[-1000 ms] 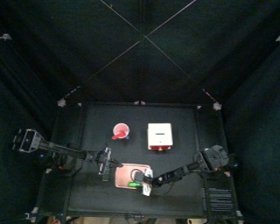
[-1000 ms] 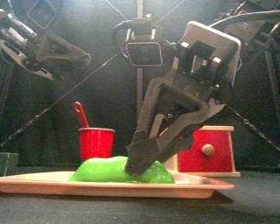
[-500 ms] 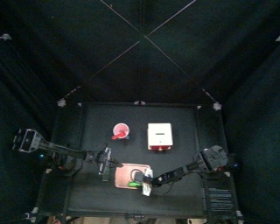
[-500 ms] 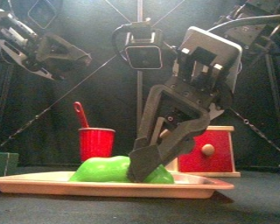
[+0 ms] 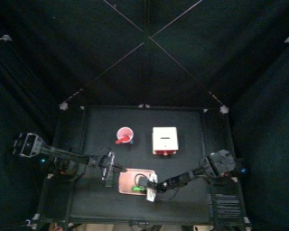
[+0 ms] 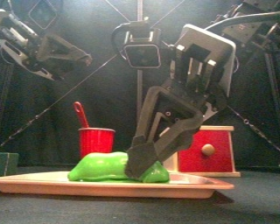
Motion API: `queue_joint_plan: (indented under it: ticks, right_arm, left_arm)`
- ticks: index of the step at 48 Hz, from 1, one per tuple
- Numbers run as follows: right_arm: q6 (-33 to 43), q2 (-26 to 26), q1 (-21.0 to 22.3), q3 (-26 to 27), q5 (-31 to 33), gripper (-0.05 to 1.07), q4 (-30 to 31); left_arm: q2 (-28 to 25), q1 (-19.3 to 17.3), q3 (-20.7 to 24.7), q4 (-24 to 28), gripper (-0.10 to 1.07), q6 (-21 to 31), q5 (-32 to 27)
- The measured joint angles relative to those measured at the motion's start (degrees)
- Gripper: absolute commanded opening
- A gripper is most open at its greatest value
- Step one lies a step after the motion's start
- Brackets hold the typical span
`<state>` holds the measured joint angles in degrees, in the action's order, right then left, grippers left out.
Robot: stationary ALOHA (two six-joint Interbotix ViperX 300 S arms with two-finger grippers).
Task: Grab pea
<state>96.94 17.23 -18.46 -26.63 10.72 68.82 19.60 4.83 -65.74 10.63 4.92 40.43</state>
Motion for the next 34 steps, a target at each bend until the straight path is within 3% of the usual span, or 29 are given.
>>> queue_joint_plan:
  ticks: [12,34]
  right_arm:
    - [-0.1,-3.4,-0.1,0.1,0.1,0.66,0.0]
    - [0.0,-3.6,-0.1,0.1,0.2,0.65,-1.1]
  left_arm:
    - [0.0,0.0,0.0,0.0,0.43,0.0,-0.1]
    - [0.0,0.0,0.0,0.0,0.43,-0.3,0.0]
